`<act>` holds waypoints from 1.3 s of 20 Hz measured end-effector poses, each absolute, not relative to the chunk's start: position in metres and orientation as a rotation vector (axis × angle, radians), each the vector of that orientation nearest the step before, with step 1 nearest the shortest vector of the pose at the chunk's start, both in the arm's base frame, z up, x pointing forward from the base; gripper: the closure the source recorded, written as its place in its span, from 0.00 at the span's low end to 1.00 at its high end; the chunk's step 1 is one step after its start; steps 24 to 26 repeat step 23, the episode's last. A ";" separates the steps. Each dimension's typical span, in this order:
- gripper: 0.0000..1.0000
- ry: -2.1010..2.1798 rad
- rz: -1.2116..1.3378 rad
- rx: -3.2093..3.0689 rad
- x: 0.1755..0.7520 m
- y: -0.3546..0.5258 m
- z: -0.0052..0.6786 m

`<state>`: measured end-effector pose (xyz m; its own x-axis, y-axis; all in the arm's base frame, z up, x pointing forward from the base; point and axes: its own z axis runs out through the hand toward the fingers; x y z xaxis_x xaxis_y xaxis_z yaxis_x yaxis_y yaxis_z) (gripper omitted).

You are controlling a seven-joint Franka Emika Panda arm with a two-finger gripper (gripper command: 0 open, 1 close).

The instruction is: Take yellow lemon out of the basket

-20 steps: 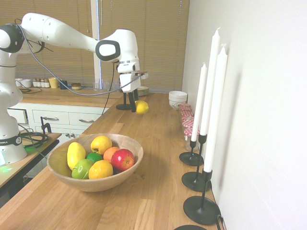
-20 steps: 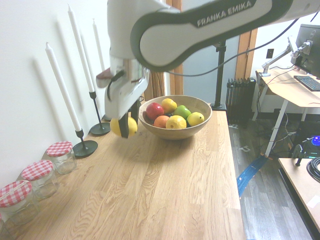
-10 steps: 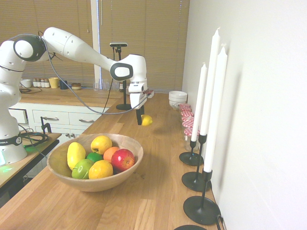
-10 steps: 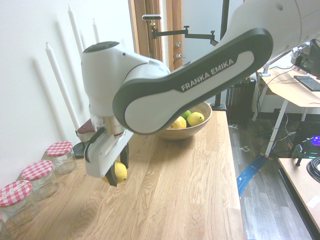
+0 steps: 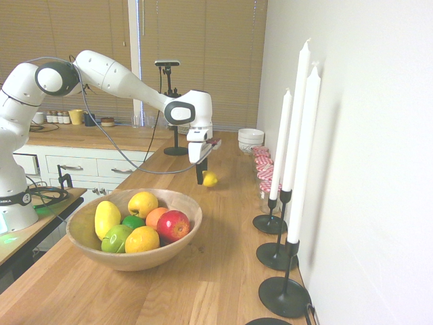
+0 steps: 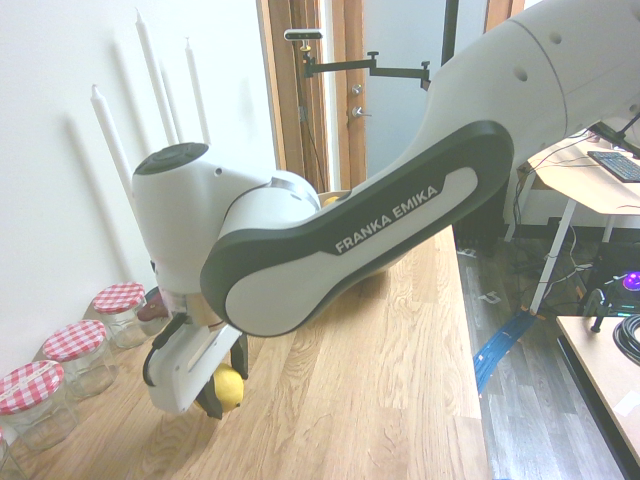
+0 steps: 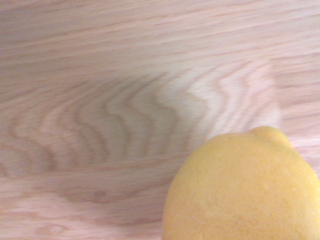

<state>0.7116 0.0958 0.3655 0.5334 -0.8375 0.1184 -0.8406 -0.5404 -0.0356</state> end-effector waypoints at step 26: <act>0.00 -1.508 0.175 2.717 0.733 0.097 0.371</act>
